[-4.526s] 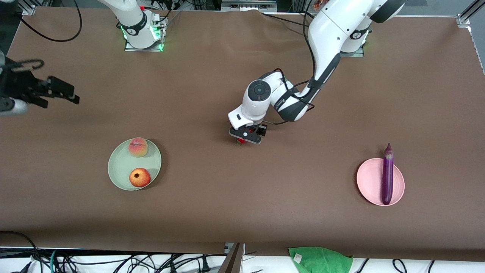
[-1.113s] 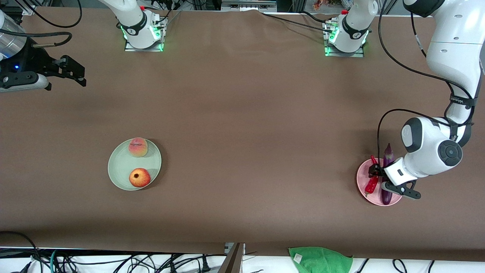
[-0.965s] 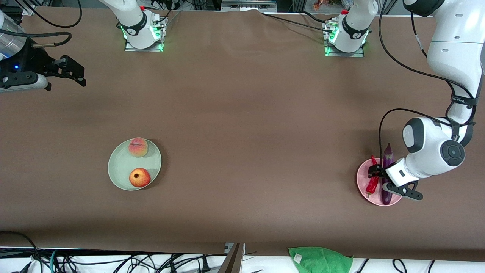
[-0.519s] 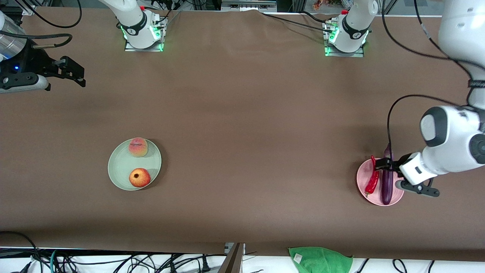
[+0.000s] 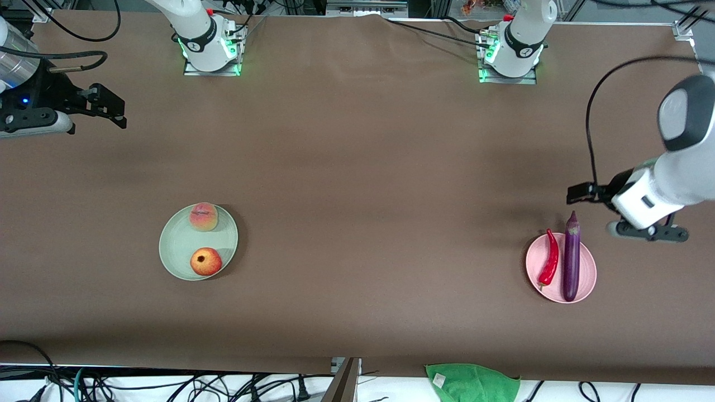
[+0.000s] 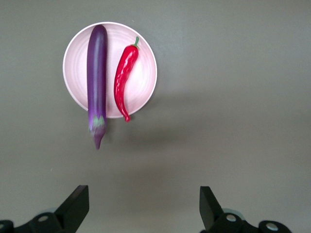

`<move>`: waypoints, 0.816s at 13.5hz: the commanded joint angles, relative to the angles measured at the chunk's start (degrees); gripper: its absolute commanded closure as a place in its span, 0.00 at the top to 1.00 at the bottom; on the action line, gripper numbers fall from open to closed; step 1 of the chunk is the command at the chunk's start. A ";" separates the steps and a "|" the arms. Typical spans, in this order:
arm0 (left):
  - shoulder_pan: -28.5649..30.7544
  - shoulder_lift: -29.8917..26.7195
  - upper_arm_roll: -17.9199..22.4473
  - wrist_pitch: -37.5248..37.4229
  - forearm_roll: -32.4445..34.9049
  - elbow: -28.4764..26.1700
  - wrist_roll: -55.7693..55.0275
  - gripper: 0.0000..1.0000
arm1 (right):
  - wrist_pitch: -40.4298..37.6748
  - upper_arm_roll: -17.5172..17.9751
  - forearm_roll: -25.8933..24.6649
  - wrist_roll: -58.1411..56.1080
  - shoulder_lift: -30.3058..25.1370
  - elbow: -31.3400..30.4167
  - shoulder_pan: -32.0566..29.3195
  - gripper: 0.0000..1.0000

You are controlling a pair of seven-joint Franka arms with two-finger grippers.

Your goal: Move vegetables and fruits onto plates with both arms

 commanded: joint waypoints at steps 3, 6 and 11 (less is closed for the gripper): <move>-0.38 -8.45 0.90 -3.25 0.58 -1.16 -0.59 1.00 | -0.99 0.92 -0.90 0.76 0.03 1.00 -0.78 1.00; -0.38 -10.56 0.72 -5.55 0.14 -0.98 -0.59 1.00 | -0.99 0.92 -0.90 0.76 0.03 1.00 -0.78 1.00; -0.38 -11.45 0.55 -7.13 -0.39 -0.89 -5.48 1.00 | -0.99 0.92 -0.90 0.76 0.03 0.91 -0.78 1.00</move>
